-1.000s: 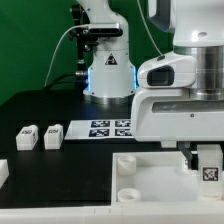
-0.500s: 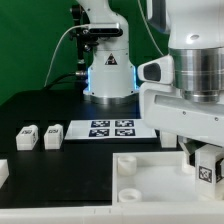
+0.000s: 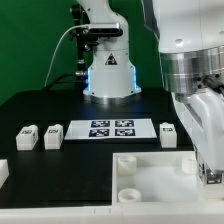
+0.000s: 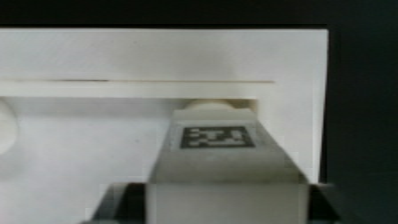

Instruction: Assemble one leg

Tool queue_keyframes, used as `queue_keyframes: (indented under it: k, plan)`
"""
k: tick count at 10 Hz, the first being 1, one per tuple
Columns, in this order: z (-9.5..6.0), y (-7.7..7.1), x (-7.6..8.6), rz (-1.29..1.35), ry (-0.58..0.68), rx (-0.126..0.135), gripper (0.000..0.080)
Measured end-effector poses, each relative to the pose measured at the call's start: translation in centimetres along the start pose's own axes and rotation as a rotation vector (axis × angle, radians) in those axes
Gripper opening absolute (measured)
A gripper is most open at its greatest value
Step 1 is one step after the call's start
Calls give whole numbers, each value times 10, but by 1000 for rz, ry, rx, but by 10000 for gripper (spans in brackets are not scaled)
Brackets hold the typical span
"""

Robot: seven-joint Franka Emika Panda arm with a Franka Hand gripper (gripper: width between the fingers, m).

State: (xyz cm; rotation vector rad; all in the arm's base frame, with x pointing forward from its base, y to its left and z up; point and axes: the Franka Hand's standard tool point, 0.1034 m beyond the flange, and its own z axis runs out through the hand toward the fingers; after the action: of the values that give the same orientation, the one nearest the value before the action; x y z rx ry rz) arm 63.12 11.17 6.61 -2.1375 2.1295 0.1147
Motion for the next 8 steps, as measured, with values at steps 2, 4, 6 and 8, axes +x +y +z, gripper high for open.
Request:
queue_keyframes:
  k: [2,4,6,8]
  plan:
    - [1,1,-1,-29,2,-1,531]
    - [2,1,-9,-224,2,-2,612]
    - [-2,-2,-11,-581,18,-12,647]
    - [-2,-3,-9,-770,22,-14,649]
